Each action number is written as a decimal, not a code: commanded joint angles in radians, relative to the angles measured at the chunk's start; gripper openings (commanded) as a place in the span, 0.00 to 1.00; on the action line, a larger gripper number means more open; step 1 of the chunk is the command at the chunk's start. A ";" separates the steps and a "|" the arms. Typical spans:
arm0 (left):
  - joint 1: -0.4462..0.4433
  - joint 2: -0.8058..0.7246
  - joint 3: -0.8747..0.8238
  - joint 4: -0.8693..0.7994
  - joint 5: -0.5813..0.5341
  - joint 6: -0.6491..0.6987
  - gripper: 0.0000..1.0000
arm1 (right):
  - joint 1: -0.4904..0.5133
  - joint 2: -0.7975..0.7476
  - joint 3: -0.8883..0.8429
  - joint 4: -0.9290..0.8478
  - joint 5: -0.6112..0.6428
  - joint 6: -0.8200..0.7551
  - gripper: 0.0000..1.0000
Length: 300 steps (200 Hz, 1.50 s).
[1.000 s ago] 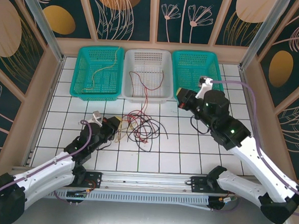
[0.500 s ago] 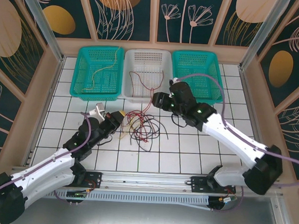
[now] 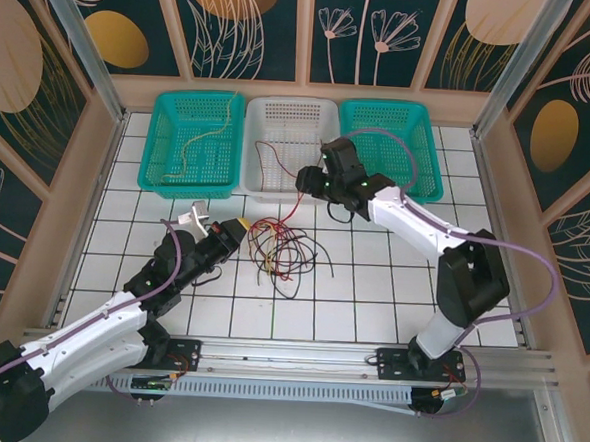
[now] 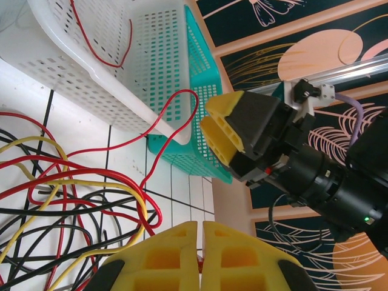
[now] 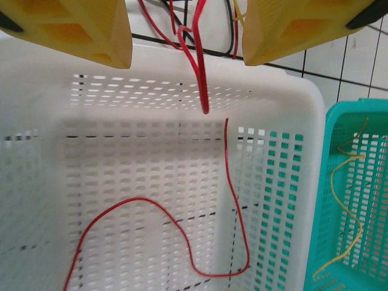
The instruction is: Untangle the cables
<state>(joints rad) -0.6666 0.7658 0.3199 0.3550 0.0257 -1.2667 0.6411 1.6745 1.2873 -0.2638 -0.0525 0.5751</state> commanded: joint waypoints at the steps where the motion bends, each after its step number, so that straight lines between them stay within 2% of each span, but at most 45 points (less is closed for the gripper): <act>1: 0.001 -0.006 0.008 0.024 0.016 0.019 0.00 | -0.001 0.055 0.059 0.047 -0.059 -0.032 0.49; 27: 0.001 -0.010 0.007 0.022 0.007 0.015 0.00 | -0.011 0.108 0.083 0.044 -0.073 -0.029 0.38; 44: 0.001 -0.011 0.005 0.021 0.002 0.014 0.00 | -0.018 0.117 0.084 0.057 -0.077 -0.029 0.18; 77: 0.002 -0.039 -0.022 -0.049 -0.046 -0.031 0.00 | -0.019 0.049 0.091 0.065 -0.058 -0.044 0.00; 100: 0.001 -0.080 -0.086 -0.174 -0.121 -0.146 0.00 | -0.014 -0.073 0.059 0.087 -0.064 -0.042 0.00; 126: 0.002 -0.107 -0.197 -0.129 -0.114 -0.256 0.00 | 0.008 -0.213 0.046 0.093 -0.078 -0.024 0.00; 180: 0.001 -0.071 -0.218 -0.092 -0.127 -0.266 0.00 | 0.147 -0.354 0.176 0.012 0.010 -0.125 0.00; 202: 0.001 -0.072 -0.218 -0.101 -0.120 -0.267 0.43 | 0.226 -0.360 0.240 -0.035 0.094 -0.247 0.00; 221: 0.002 -0.123 -0.193 -0.178 -0.151 -0.243 0.62 | 0.269 -0.360 0.277 -0.069 0.161 -0.319 0.00; 248: 0.002 -0.191 -0.160 -0.272 -0.181 -0.195 0.72 | 0.313 -0.357 0.311 -0.086 0.244 -0.414 0.00; 271: 0.003 -0.201 -0.113 -0.310 -0.176 -0.136 0.73 | 0.367 -0.362 0.296 -0.051 0.372 -0.490 0.00; 300: 0.002 -0.162 0.058 -0.352 -0.182 0.066 0.75 | 0.422 -0.375 0.255 0.021 0.448 -0.563 0.00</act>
<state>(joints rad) -0.6674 0.5850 0.2211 0.0586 -0.1371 -1.3903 1.0225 1.3209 1.5673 -0.3328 0.2699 0.1211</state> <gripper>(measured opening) 0.741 0.050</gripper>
